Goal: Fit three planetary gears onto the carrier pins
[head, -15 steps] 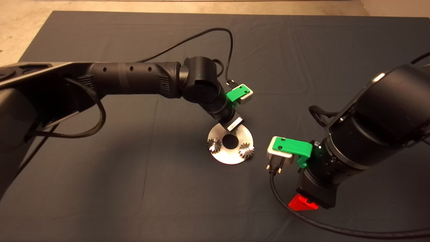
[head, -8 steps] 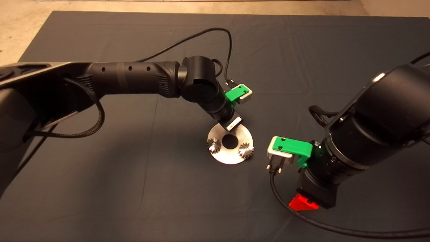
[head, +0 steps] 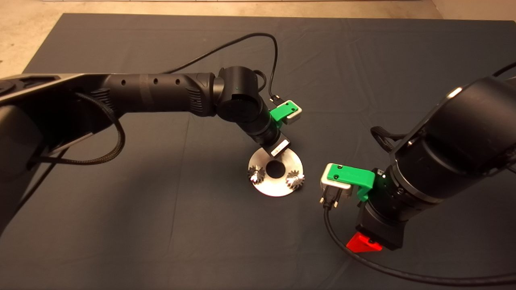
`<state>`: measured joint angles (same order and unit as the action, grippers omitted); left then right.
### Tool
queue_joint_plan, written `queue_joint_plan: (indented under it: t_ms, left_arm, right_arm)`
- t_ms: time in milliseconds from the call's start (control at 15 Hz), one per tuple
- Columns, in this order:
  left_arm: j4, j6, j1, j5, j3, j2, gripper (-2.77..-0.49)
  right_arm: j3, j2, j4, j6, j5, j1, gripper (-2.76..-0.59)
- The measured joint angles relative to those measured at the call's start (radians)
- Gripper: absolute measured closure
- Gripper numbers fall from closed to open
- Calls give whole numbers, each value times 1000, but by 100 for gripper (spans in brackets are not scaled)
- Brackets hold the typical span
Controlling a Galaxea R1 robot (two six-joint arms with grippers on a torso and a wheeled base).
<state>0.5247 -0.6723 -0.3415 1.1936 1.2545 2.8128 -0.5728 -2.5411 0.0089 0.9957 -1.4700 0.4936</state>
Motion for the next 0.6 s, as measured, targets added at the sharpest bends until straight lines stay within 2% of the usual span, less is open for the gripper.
queue_joint_plan:
  t_ms: [133,467,533,600]
  left_arm:
    - [0,0,0,0,0,0,-79]
    - [-1,0,0,4,0,-1,-98]
    - [-2,1,0,18,0,-1,-100]
    - [-1,1,1,43,1,-4,-102]
  right_arm:
    - [0,0,0,0,0,0,-220]
    - [0,0,0,0,0,0,-220]
    - [0,0,0,0,0,0,-220]
    - [0,0,0,0,0,0,-220]
